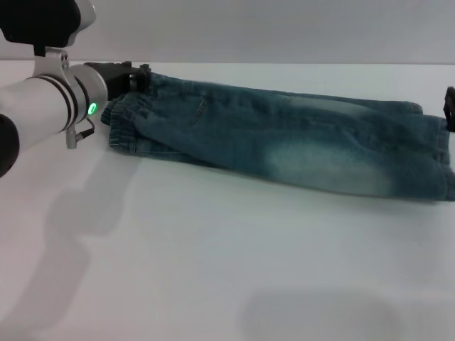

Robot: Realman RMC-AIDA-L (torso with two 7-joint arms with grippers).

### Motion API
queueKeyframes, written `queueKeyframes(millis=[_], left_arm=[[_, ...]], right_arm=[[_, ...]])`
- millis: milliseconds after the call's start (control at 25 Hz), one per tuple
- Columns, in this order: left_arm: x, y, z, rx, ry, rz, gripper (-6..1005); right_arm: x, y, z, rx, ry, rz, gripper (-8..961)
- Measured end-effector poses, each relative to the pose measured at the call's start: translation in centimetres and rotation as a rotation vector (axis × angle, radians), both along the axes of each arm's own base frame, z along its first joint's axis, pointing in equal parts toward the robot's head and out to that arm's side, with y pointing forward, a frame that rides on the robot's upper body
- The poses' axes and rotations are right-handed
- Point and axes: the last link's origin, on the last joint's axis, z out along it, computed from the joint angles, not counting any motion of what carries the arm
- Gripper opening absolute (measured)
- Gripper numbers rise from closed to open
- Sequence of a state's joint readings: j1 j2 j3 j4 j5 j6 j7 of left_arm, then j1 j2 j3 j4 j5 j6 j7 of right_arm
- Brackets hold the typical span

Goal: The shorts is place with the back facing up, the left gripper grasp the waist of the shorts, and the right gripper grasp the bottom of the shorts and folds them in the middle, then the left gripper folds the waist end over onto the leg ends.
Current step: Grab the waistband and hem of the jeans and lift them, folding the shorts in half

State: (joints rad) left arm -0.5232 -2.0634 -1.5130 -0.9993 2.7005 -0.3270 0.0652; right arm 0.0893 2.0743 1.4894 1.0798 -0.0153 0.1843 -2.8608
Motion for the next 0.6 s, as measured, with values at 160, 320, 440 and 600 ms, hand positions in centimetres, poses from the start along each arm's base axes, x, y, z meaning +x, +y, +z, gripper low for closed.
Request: queueKeyframes(millis=[160,320,440,600], left_arm=[[0.4,0.5,-0.3,0.005,-0.008,-0.013,203],[0.4,0.3,0.0,-0.011,-0.003,0.002,339],[0.3,0.1,0.2,-0.03,0.008,0.017,427],[0.1,-0.1,0.4,-0.036,0.018,0.023,545]], right_arm=[[1.2,-0.6,0.2,0.008,-0.009,-0.022,174],[2.0,-1.6,0.8,0.035,-0.01,-0.018,464],[1.2,-2.5,0.1,0.043,-0.008,0.06,520],[0.1,-3.1,-1.0,0.037,-0.009,0.167,595]])
